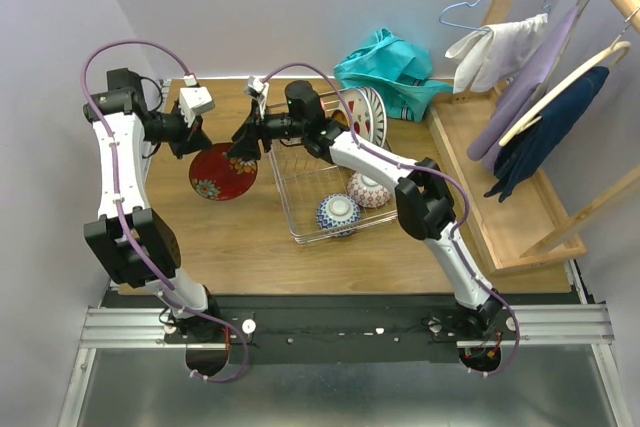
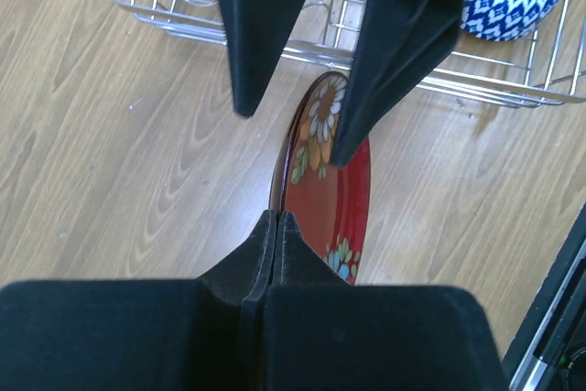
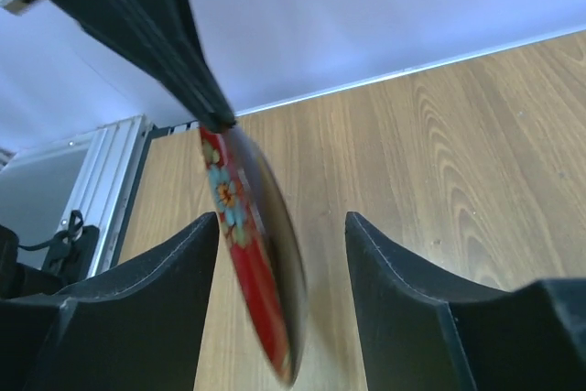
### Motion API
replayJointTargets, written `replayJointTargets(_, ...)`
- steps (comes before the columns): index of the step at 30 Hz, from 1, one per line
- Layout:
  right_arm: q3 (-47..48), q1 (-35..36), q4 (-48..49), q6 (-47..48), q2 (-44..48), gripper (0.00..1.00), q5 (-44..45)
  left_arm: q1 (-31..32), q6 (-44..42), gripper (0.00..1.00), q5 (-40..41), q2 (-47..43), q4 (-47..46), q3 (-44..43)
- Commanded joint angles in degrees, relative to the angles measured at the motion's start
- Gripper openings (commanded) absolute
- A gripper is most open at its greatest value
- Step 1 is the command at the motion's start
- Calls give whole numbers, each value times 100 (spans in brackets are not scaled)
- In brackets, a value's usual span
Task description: Load the mixed dishes into the dish rack
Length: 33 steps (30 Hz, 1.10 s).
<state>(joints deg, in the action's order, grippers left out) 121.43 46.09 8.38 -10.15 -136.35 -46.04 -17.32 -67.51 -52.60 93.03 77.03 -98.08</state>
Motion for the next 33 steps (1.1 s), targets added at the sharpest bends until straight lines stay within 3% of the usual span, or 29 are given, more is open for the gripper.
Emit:
replayJointTargets(1, 153, 41, 489, -163, -339, 66, 122, 89, 185, 0, -444, -189, 998, -290)
replayJointTargets(5, 250, 41, 410, -92, -480, 53, 25, 89, 203, 0, -427, -172, 998, -378)
replayJointTargets(6, 233, 41, 419, -92, -488, 40, 51, 89, 203, 0, -418, -163, 998, -387)
replayJointTargets(8, 180, 32, 427, -118, -436, 24, 69, 89, 211, 0, -383, -128, 998, -396)
replayJointTargets(9, 162, 32, 427, -145, -401, 10, 78, 97, 220, 0, -365, -128, 1006, -378)
replayJointTargets(11, -4, 32, 462, -162, -243, 1, 209, 97, 438, 0, -304, -136, 806, -265)
replayJointTargets(13, -145, 41, 463, -180, -50, 0, 349, 97, 815, 5, -111, -215, 472, -133)
replayJointTargets(14, -172, 32, 289, -171, 151, 1, 603, 89, 1157, 24, -6, -442, -287, 111)
replayJointTargets(15, -189, 32, 139, -145, 266, 1, 779, 97, 2283, 32, 422, -644, -903, 323)
replayJointTargets(16, -207, 23, -228, -136, 389, 1, 998, 89, 2790, 39, 635, -881, -1632, 560)
replayJointTargets(17, -242, 23, -406, -145, 721, 0, 1584, 89, 3143, 54, 863, -1362, -2935, 1041)
replayJointTargets(20, -671, 32, -794, -232, 1294, 0, 2674, 307, 4235, 80, 1953, -2128, -5066, 1711)
replayJointTargets(24, -1217, 32, -1110, -145, 2339, 0, 3574, 659, 4166, 82, 2455, -2395, -5664, 1836)
replayJointTargets(27, -1148, 67, -1776, -171, 2578, 1, 4567, 686, 4526, 83, 2500, -2641, -6181, 2292)
replayJointTargets(31, -858, 199, -2866, -40, 2754, 0, 6454, 695, 4930, 84, 2693, -2975, -7087, 3092)
replayJointTargets(32, -823, 277, -2964, -39, 2781, 1, 7598, 695, 5053, 84, 2693, -3010, -7158, 3250)
replayJointTargets(33, -901, 409, -3000, 117, 2851, 0, 7949, 712, 5185, 84, 2676, -3097, -7132, 3304)
